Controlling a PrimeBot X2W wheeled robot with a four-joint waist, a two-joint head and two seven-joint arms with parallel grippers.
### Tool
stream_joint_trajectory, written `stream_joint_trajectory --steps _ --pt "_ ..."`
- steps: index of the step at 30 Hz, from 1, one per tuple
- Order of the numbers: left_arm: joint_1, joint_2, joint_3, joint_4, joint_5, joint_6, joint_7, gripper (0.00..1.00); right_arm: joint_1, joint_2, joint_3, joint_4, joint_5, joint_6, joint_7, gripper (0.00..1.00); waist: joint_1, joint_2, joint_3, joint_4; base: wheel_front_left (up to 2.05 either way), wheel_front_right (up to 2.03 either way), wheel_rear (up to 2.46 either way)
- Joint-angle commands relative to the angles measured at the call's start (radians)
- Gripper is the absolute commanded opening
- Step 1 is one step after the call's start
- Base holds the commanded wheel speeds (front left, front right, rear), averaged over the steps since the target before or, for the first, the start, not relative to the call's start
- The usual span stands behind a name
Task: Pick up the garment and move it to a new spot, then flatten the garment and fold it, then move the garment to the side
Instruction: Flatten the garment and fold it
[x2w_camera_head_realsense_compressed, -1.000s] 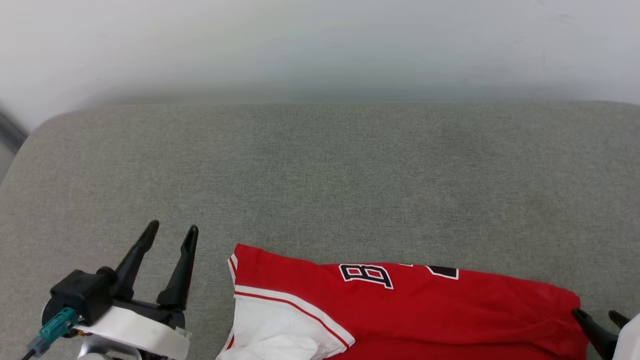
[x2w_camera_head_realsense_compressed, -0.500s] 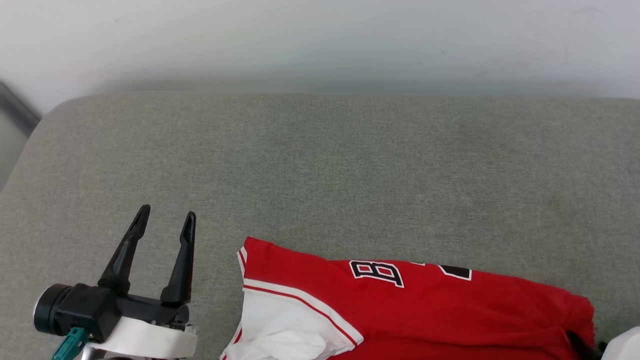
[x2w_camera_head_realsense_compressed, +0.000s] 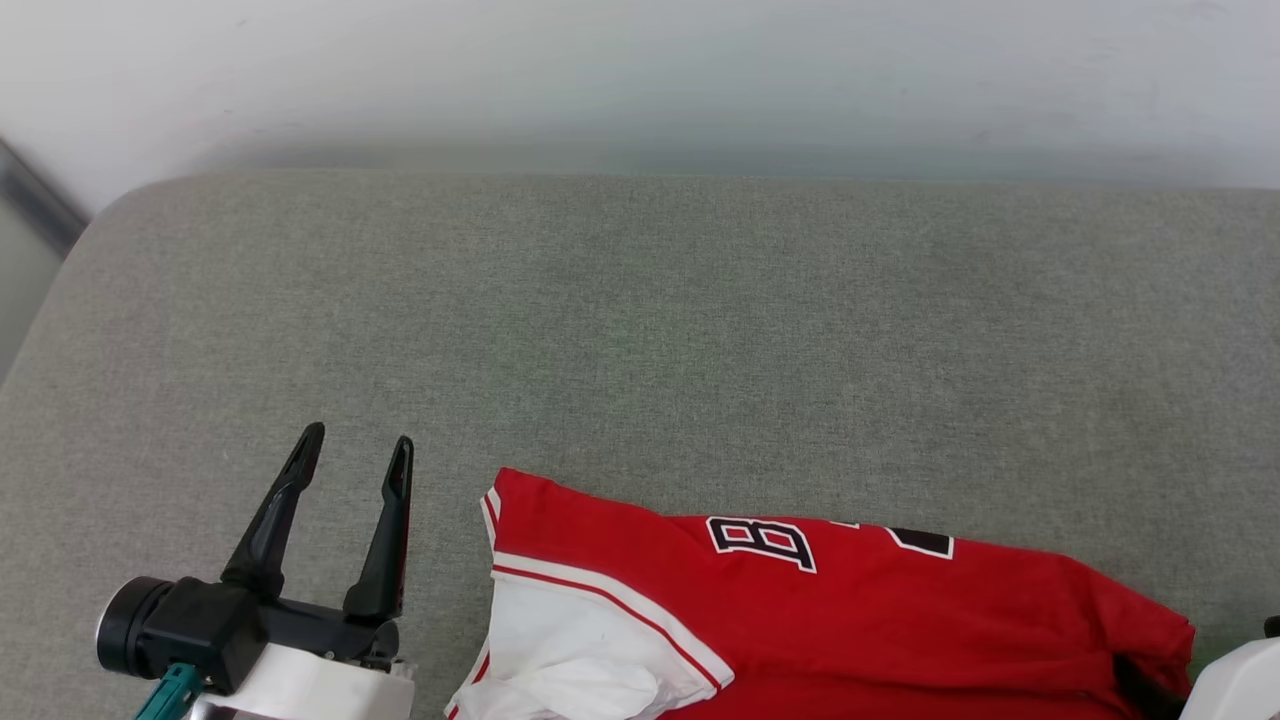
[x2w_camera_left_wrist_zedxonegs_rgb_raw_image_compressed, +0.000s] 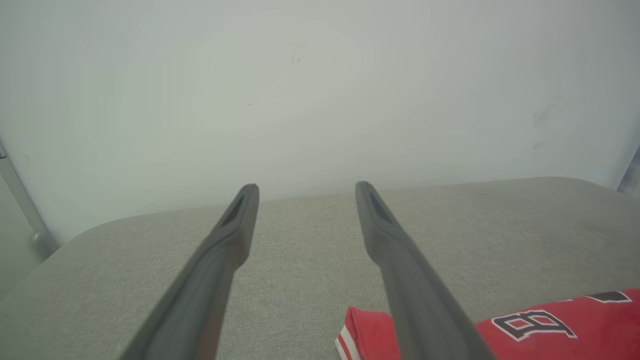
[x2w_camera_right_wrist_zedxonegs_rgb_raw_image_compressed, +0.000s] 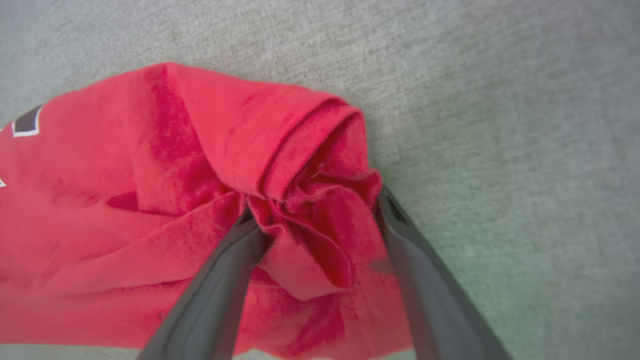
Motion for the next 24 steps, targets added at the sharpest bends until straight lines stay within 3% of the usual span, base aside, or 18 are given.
stream_joint_trajectory --steps 1,9,17,24 --pt "-0.007 -0.006 0.005 0.004 0.006 -0.004 -0.002 1.0 0.025 0.063 0.07 0.043 0.031 0.014 0.033 0.0 0.0 -0.0001 -0.002 0.001 0.0 0.0 0.0" --pt "0.007 -0.025 0.016 0.012 0.015 -0.015 -0.002 1.0 0.017 -0.048 0.024 -0.009 0.035 0.007 -0.041 0.0 0.0 -0.0001 -0.028 -0.005 0.0 0.0 0.0" --pt "0.02 -0.03 0.01 0.008 0.021 -0.017 -0.002 1.0 -0.002 -0.148 -0.091 -0.018 -0.042 0.007 -0.065 0.0 0.0 -0.0001 -0.044 -0.018 0.0 0.0 0.0" --pt "0.025 -0.023 0.002 0.006 0.017 -0.017 -0.002 1.0 -0.006 -0.158 -0.1 -0.066 -0.058 0.007 -0.042 0.0 0.0 -0.0001 -0.055 -0.03 0.0 0.0 0.0"
